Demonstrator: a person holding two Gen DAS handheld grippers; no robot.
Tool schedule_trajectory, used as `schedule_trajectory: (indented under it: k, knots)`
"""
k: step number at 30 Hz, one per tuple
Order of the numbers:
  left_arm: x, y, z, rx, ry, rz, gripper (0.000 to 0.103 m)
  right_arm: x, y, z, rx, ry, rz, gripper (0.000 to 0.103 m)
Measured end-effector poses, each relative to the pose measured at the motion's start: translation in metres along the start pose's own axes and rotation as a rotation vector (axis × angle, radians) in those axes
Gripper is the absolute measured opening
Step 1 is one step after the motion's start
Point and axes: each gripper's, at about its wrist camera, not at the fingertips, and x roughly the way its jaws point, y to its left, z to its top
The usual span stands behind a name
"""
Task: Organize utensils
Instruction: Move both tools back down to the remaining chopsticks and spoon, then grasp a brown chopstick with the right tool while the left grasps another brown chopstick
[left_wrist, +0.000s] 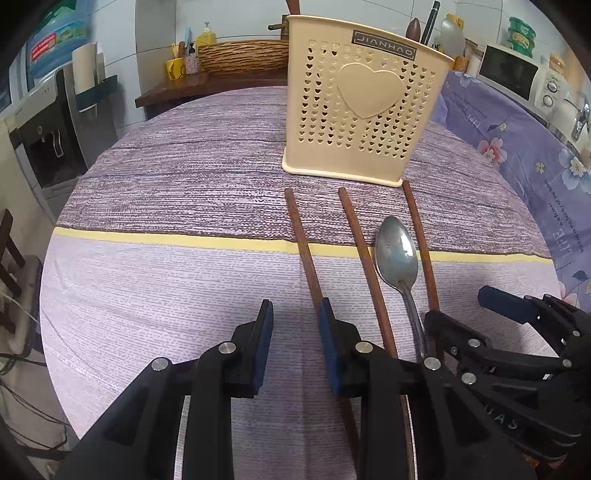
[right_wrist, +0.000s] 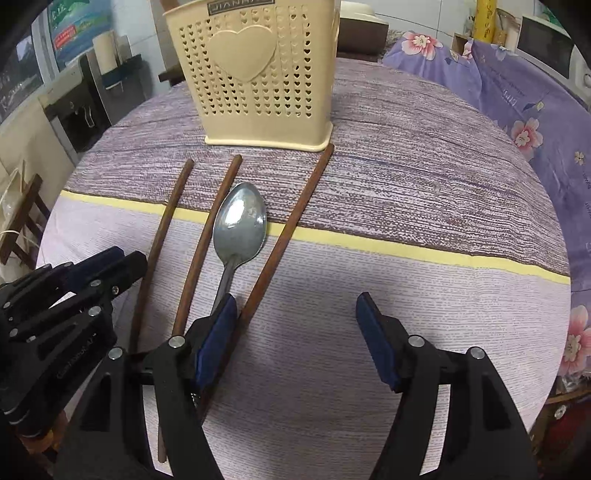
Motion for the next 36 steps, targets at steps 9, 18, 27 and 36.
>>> schedule_trajectory:
  k: [9,18,27,36]
  knots:
    - [0.002,0.006,0.0,-0.012,0.004,-0.009,0.026,-0.004,-0.006,-0.008,-0.073,0.028,-0.037,0.077]
    - [0.002,0.006,0.0,-0.017,-0.001,-0.012,0.026,-0.011,-0.073,-0.016,0.01,0.038,-0.046,0.077]
    - [0.004,0.014,0.009,-0.054,0.014,-0.041,0.026,-0.016,-0.067,0.009,0.028,-0.091,0.085,0.068]
    - [0.022,0.009,0.046,-0.041,0.009,-0.035,0.034,0.017,-0.062,0.069,0.014,-0.117,0.146,0.052]
